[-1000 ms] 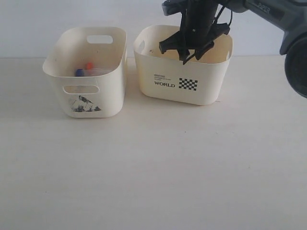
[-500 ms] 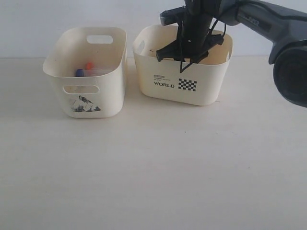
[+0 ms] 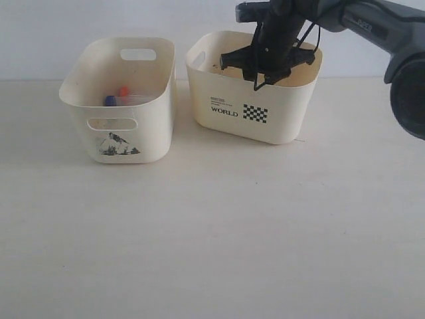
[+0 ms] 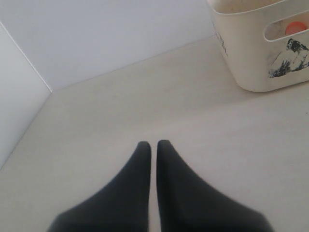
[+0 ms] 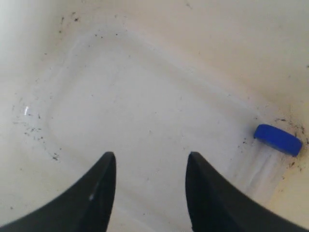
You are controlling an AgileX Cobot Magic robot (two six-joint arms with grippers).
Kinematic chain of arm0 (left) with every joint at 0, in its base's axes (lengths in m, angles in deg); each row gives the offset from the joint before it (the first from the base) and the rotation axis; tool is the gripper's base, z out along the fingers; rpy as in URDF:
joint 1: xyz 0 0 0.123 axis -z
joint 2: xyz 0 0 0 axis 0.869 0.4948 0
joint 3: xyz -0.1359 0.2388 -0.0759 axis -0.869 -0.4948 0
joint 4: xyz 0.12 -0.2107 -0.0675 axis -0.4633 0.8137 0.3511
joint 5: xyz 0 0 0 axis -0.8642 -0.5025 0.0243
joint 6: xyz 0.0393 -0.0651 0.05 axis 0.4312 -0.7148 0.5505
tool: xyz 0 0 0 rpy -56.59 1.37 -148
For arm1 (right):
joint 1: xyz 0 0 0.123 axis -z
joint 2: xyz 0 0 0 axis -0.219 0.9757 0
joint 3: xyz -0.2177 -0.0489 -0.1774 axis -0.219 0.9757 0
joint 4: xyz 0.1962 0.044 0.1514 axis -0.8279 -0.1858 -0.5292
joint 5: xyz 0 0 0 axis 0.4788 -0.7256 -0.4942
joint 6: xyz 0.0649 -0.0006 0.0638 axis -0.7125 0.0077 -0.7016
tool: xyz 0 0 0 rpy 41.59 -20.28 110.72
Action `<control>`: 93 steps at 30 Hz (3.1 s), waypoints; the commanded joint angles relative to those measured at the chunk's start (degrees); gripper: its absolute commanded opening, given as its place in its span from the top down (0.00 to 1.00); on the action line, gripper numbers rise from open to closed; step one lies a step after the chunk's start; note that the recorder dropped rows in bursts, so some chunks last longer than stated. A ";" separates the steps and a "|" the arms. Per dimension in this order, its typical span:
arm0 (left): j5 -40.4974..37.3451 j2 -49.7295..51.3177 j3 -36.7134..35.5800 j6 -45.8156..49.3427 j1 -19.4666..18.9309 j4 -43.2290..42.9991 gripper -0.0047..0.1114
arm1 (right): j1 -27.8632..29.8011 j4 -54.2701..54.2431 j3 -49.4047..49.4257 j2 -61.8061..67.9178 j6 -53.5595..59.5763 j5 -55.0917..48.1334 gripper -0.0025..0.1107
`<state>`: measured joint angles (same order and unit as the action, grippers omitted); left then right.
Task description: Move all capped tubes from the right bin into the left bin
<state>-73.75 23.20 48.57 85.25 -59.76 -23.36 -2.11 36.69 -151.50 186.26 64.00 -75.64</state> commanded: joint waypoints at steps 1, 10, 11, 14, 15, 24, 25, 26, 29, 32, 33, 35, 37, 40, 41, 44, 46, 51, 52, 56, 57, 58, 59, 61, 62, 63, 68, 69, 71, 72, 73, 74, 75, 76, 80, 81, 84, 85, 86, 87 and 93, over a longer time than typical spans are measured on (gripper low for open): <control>0.24 0.03 0.21 -0.54 -0.02 -0.06 0.92 | 0.37 -0.30 0.02 -2.18 -0.08 -0.38 0.58; 0.24 0.03 0.21 -0.54 -0.02 -0.06 0.92 | 0.46 -1.91 0.02 -2.08 -0.85 6.23 0.58; 0.24 0.03 0.21 -0.54 -0.02 -0.06 0.92 | 0.46 -1.91 0.02 -1.80 -1.91 7.01 0.58; 0.24 0.03 0.21 -0.54 -0.02 -0.06 0.92 | 0.46 -1.91 0.02 -0.45 -4.22 7.95 0.58; 0.24 0.03 0.21 -0.54 -0.02 -0.06 0.92 | 0.46 -2.08 0.02 0.26 -5.22 7.82 0.58; 0.24 0.03 0.21 -0.54 -0.02 -0.06 0.92 | 0.46 -2.35 0.02 3.54 -6.73 1.53 0.58; 0.24 0.03 0.21 -0.54 -0.02 -0.06 0.92 | 0.46 -2.35 0.02 3.60 -6.73 -0.21 0.58; 0.24 0.03 0.21 -0.54 -0.02 -0.06 0.92 | 0.46 -1.96 0.02 3.60 -6.73 -1.71 0.58; 0.24 0.03 0.21 -0.54 -0.02 -0.06 0.92 | 0.46 -1.06 0.02 3.60 -5.77 -4.32 0.58; 0.24 0.03 0.21 -0.54 -0.02 -0.06 0.92 | 0.46 0.45 0.02 3.60 -3.41 -7.06 0.58; 0.24 0.03 0.21 -0.54 -0.02 -0.06 0.92 | 0.46 1.23 0.02 3.60 -3.23 -8.17 0.58; 0.24 0.03 0.21 -0.54 -0.02 -0.06 0.92 | 0.46 3.43 0.02 3.60 -2.69 -10.11 0.58; 0.24 0.03 0.21 -0.54 -0.02 -0.06 0.92 | 0.46 4.45 0.02 3.60 -0.81 -10.56 0.58; 0.24 0.03 0.21 -0.54 -0.02 -0.06 0.92 | 0.46 5.13 0.02 3.60 -0.45 -10.09 0.58; 0.24 0.03 0.21 -0.54 -0.02 -0.06 0.92 | 0.46 5.13 0.02 3.60 -0.45 -10.09 0.58; 0.24 0.03 0.21 -0.54 -0.02 -0.06 0.92 | 0.46 5.15 0.02 3.60 0.14 -10.09 0.58; 0.24 0.03 0.21 -0.54 -0.02 -0.06 0.92 | 0.46 5.15 0.02 3.60 1.46 -9.64 0.58; 0.24 0.03 0.21 -0.54 -0.02 -0.06 0.92 | -0.27 5.66 0.02 2.62 4.78 -6.40 0.58; 0.24 0.03 0.21 -0.54 -0.02 -0.06 0.92 | -0.62 6.04 0.02 2.39 5.65 -6.24 0.58; 0.24 0.03 0.21 -0.54 -0.02 -0.06 0.92 | -0.80 9.94 0.02 2.40 5.81 -9.86 0.58; 0.24 0.03 0.21 -0.54 -0.02 -0.06 0.92 | -0.80 11.92 0.02 2.40 5.81 -10.55 0.58; 0.24 0.03 0.21 -0.54 -0.02 -0.06 0.92 | -0.80 12.34 0.02 2.40 5.81 -10.55 0.58; 0.24 0.03 0.21 -0.54 -0.02 -0.06 0.92 | -0.80 12.46 0.02 2.40 5.81 -10.55 0.58; 0.24 0.03 0.21 -0.54 -0.02 -0.06 0.92 | -0.80 12.47 0.02 2.40 5.81 -10.18 0.58; 0.24 0.03 0.21 -0.54 -0.02 -0.06 0.92 | -0.80 12.47 0.02 2.40 5.81 -10.18 0.58; 0.24 0.03 0.21 -0.54 -0.02 -0.06 0.92 | -0.80 12.47 0.02 2.40 6.42 -10.30 0.58; 0.24 0.03 0.21 -0.54 -0.02 -0.06 0.92 | -0.80 13.57 0.02 2.40 9.07 -10.63 0.58; 0.24 0.03 0.21 -0.54 -0.02 -0.06 0.92 | -0.80 14.40 0.02 2.40 9.70 -10.63 0.58; 0.24 0.03 0.21 -0.54 -0.02 -0.06 0.92 | -0.80 15.20 0.02 2.40 10.42 -10.63 0.58; 0.24 0.03 0.21 -0.54 -0.02 -0.06 0.92 | -0.80 15.17 0.02 2.40 10.42 -10.63 0.58; 0.24 0.03 0.21 -0.54 -0.02 -0.06 0.92 | -0.80 15.17 0.02 2.40 10.42 -10.63 0.58; 0.24 0.03 0.21 -0.54 -0.02 -0.06 0.92 | -0.80 15.17 0.02 2.40 10.42 -10.63 0.58; 0.24 0.03 0.21 -0.54 -0.02 -0.06 0.92 | -0.80 15.17 0.02 2.40 10.42 -10.63 0.58; 0.24 0.03 0.21 -0.54 -0.02 -0.06 0.92 | -0.80 15.35 0.02 2.40 10.45 -10.63 0.58; 0.24 0.03 0.21 -0.54 -0.02 -0.06 0.92 | -0.80 16.80 0.02 2.40 10.45 -10.63 0.58; 0.24 0.03 0.21 -0.54 -0.02 -0.06 0.92 | -0.80 16.80 0.02 2.40 10.45 -10.63 0.58; 0.24 0.03 0.21 -0.54 -0.02 -0.06 0.92 | -0.80 17.45 0.02 2.40 10.45 -10.63 0.58; 0.24 0.03 0.21 -0.54 -0.02 -0.06 0.92 | -0.80 17.45 0.02 2.40 10.45 -10.63 0.58; 0.24 0.03 0.21 -0.54 -0.02 -0.06 0.92 | -0.80 17.45 0.02 2.40 10.45 -10.63 0.58; 0.24 0.03 0.21 -0.54 -0.02 -0.06 0.92 | -0.80 17.39 0.02 2.40 10.27 -10.63 0.58; 0.24 0.03 0.21 -0.54 -0.02 -0.06 0.92 | -0.88 13.97 0.02 2.40 10.27 -10.63 0.58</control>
<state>-73.75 23.20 48.57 85.25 -59.76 -23.36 -3.25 52.96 -151.26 189.46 74.18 -86.08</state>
